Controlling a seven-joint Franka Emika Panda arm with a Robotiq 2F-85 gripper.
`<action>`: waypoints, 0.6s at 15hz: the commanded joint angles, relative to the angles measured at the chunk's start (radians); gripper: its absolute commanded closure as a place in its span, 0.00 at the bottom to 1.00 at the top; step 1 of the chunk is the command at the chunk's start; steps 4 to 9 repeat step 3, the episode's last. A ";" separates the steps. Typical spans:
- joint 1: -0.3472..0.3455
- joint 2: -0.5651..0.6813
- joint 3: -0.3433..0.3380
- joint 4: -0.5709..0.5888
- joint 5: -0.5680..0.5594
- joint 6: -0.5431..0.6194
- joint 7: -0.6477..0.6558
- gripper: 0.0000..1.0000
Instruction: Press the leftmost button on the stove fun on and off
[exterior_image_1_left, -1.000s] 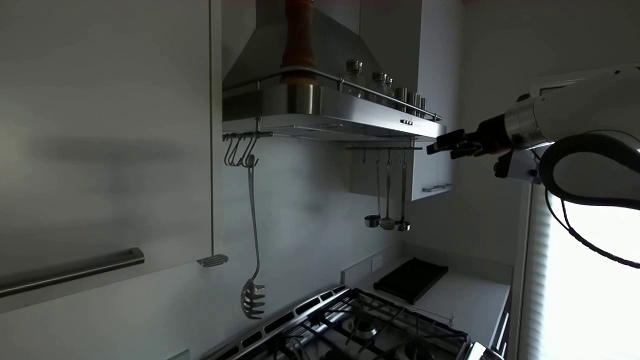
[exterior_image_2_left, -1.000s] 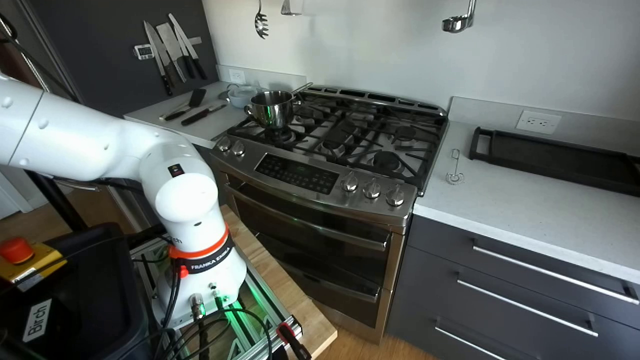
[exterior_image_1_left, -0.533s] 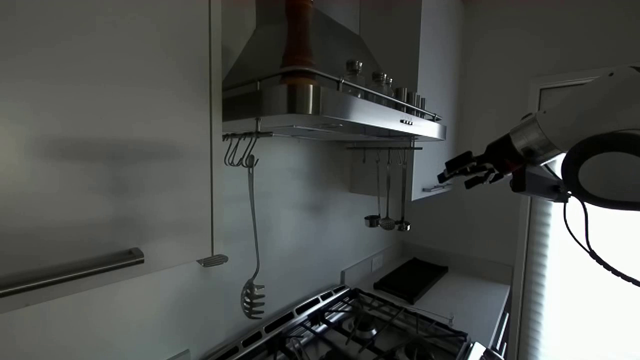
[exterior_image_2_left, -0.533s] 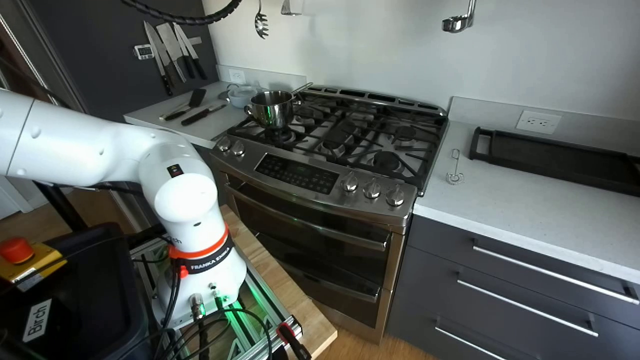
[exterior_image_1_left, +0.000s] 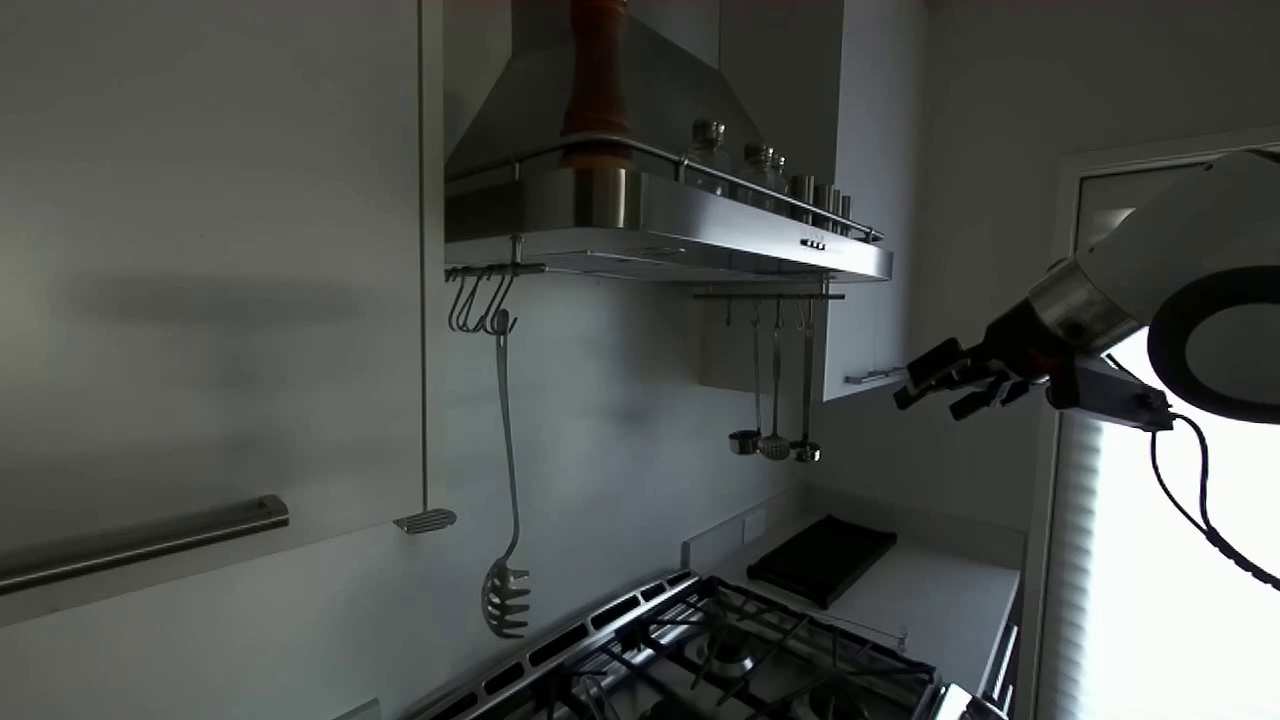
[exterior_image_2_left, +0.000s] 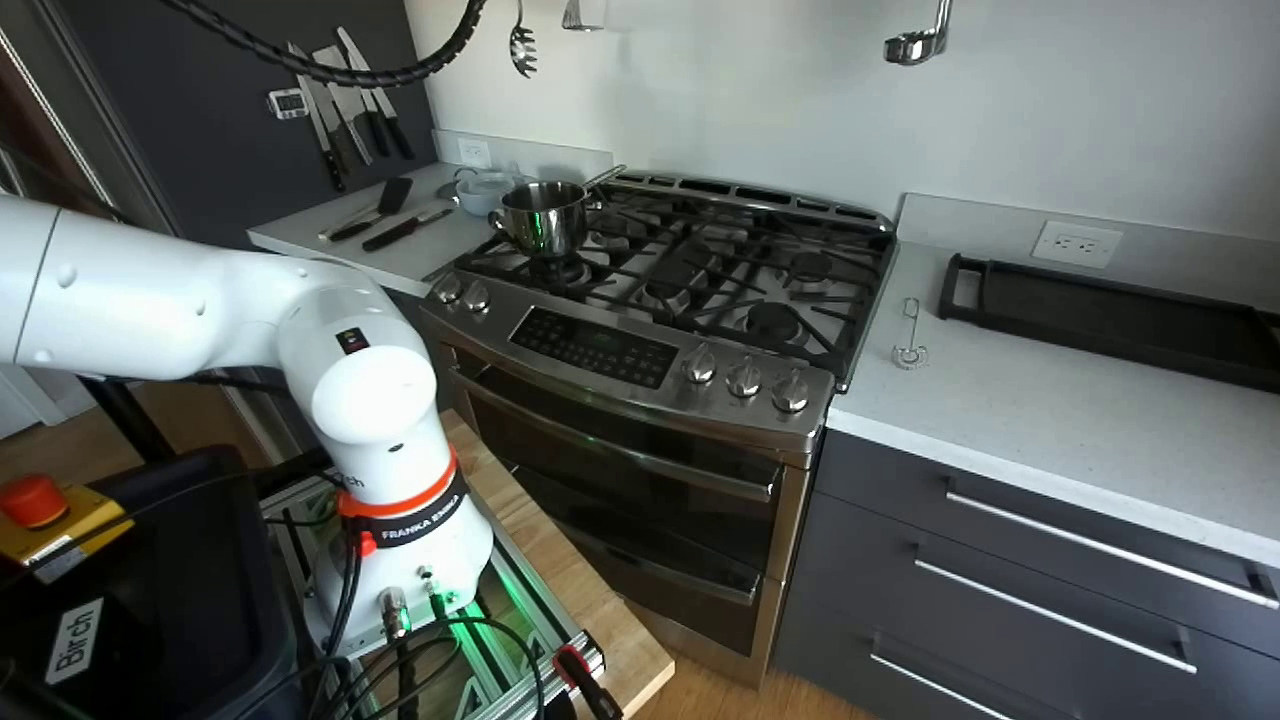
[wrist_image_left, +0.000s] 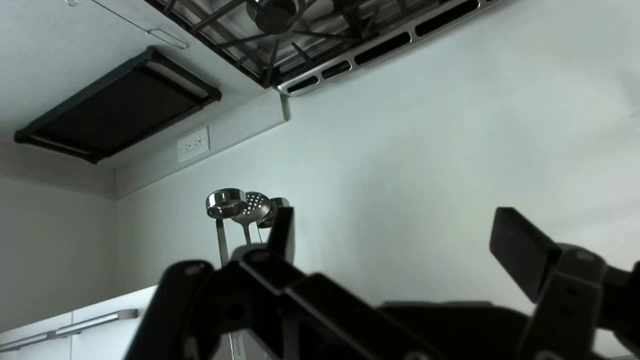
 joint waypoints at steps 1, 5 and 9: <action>0.004 0.002 -0.006 -0.002 0.008 -0.013 -0.014 0.00; 0.017 0.001 -0.020 -0.011 0.015 -0.018 -0.031 0.00; 0.017 0.001 -0.020 -0.011 0.015 -0.018 -0.031 0.00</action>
